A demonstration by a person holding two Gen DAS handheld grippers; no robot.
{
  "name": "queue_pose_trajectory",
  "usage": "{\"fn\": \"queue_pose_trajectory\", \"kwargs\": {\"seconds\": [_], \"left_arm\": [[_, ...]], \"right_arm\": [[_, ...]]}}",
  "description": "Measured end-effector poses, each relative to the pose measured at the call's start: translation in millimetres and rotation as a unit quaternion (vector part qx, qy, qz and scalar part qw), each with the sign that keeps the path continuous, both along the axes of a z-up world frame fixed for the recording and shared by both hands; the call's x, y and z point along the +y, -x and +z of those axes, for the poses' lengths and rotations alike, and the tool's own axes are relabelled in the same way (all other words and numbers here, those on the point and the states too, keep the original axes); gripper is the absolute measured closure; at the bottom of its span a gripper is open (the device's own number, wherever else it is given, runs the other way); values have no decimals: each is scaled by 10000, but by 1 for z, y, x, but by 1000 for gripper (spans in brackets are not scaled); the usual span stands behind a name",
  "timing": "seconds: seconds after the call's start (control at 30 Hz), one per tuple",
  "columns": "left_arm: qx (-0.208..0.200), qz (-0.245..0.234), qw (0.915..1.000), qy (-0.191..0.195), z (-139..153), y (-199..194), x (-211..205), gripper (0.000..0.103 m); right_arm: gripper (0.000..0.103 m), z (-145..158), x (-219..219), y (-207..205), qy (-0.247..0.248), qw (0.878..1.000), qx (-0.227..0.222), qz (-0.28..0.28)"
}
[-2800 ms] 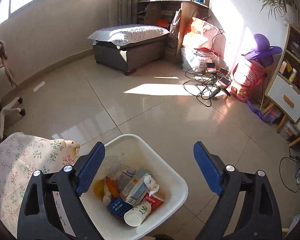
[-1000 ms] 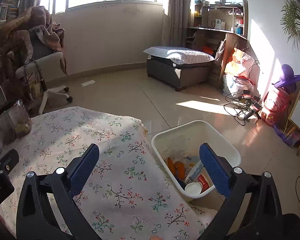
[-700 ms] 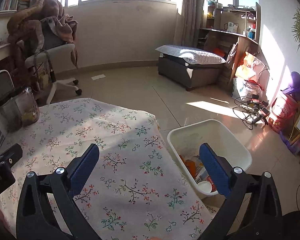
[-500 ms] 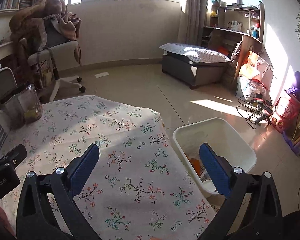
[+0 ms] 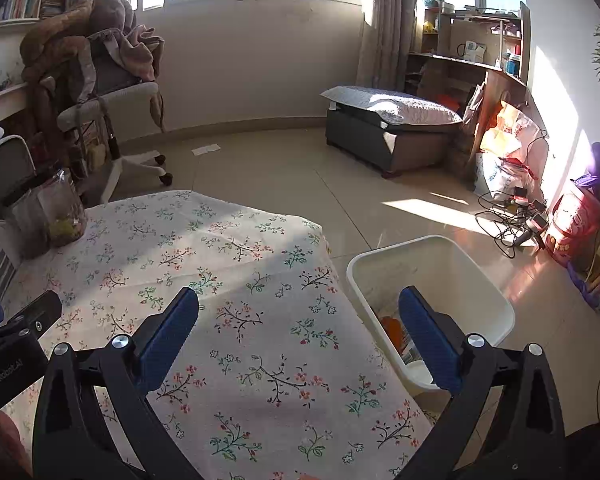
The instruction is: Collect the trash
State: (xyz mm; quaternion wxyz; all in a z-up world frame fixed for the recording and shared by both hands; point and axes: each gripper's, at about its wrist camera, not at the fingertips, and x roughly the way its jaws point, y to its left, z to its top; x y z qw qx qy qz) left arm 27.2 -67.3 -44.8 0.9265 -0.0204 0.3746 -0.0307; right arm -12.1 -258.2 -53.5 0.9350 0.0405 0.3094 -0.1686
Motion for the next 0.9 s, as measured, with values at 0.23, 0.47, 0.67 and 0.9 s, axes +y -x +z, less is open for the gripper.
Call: {"fn": "queue_pose_trajectory", "kwargs": {"seconds": [0.23, 0.47, 0.67, 0.9], "left_arm": [[-131, -121, 9998, -25, 0, 4, -4, 11], [-172, -222, 9996, -39, 0, 3, -6, 16], [-213, -181, 9996, 46, 1, 3, -3, 17], [-271, -184, 9994, -145, 6, 7, -9, 9]], "right_arm": [[7, 0, -2, 0, -92, 10000, 24, -10], [7, 0, -3, 0, -112, 9999, 22, -8], [7, 0, -3, 0, -114, 9999, 19, -11], [7, -1, -2, 0, -134, 9999, -18, -31]]}}
